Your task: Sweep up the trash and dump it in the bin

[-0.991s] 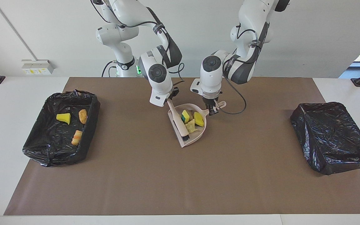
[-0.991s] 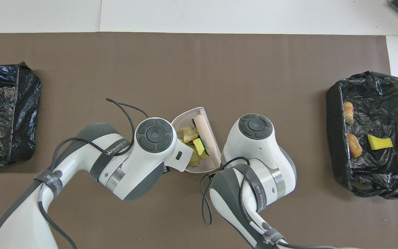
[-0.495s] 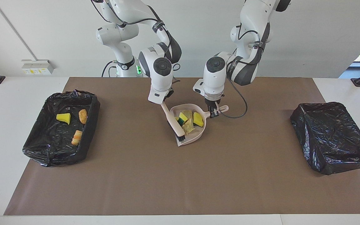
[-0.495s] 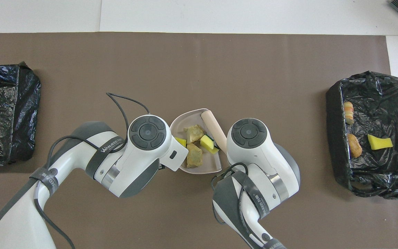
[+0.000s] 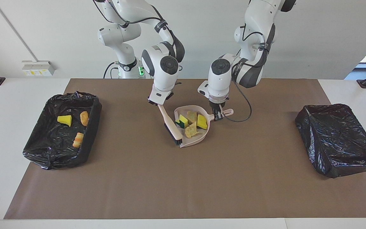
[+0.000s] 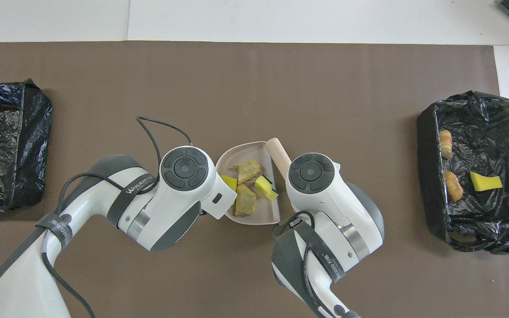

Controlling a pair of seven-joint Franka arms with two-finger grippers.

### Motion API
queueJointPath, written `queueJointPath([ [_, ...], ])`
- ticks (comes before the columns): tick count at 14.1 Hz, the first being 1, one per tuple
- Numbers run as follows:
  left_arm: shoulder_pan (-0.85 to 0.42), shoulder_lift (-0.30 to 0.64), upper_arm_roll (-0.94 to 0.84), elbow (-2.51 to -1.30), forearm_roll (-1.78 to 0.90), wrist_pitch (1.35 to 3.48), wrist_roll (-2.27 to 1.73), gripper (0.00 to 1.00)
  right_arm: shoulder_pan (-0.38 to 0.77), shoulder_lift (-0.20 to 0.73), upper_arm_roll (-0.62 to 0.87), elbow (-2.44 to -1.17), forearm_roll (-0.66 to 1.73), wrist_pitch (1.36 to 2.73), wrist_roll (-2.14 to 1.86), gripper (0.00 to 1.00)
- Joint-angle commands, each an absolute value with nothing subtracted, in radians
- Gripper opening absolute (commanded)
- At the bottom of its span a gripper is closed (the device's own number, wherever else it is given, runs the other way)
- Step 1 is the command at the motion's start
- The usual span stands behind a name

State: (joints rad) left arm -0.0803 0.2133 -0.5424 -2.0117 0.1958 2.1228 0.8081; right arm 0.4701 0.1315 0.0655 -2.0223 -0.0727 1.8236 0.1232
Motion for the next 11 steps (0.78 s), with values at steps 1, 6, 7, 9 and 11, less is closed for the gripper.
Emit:
queueJointPath([
  [1,-0.067,0.183,-0.507,-2.036,0.176,2.143,0.906,0.00,0.457,0.101,0.063,-1.984,-0.109,1.754,0.143,0.00],
  [6,-0.077,0.045,-0.365,-2.092,-0.001,2.120,1.182,0.00,0.390,0.072,0.060,-1.905,-0.190,1.640,0.104,0.00],
  [7,-0.077,0.023,-0.342,-2.104,-0.021,2.118,1.230,0.00,0.385,0.072,0.060,-1.885,-0.190,1.616,0.109,0.00],
  [9,-0.075,-0.021,-0.263,-2.124,-0.060,2.112,1.332,0.00,0.385,0.071,0.069,-1.878,-0.164,1.591,0.188,0.00],
  [11,-0.077,-0.049,-0.157,-2.115,-0.092,2.053,1.438,0.00,0.390,0.064,0.068,-1.881,0.005,1.574,0.277,0.00],
])
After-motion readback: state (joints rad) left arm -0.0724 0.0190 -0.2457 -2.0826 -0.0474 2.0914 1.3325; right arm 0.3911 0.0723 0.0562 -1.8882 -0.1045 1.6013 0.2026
